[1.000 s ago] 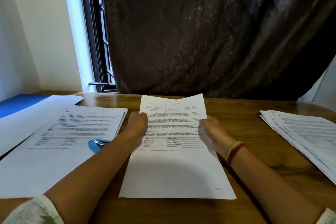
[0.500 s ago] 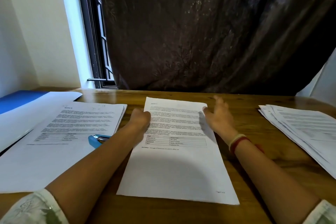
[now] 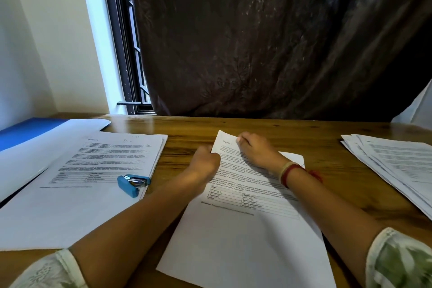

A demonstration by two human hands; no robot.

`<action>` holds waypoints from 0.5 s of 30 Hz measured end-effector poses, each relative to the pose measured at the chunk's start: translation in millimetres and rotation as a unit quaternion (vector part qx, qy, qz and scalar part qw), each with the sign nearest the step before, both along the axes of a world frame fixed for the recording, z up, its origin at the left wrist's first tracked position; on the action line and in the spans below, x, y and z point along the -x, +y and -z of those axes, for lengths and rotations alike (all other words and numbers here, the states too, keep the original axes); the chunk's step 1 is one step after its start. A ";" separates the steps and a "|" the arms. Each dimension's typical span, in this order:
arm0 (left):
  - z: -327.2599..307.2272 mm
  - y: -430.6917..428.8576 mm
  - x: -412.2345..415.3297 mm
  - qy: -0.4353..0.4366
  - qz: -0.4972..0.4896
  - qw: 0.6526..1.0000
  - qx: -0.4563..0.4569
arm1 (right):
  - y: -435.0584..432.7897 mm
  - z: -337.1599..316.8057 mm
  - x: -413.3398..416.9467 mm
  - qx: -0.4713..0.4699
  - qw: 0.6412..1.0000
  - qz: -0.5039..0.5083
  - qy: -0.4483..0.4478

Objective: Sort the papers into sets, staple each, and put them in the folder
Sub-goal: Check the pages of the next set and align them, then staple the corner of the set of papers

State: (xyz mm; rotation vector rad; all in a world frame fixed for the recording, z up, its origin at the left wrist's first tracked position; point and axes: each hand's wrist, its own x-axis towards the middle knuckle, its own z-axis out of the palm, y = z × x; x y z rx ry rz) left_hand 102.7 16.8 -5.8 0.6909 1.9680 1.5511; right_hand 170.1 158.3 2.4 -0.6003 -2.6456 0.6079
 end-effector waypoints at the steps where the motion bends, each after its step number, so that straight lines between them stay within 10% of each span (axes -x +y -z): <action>1: -0.3 -0.2 0.0 -0.002 -0.003 1.000 0.000 | 2.2 -0.3 1.9 0.011 1.000 -0.002 0.011; 15: -9.1 -4.7 3.7 0.005 -0.005 0.999 0.047 | 0.7 -0.6 7.1 0.110 0.987 -0.014 0.113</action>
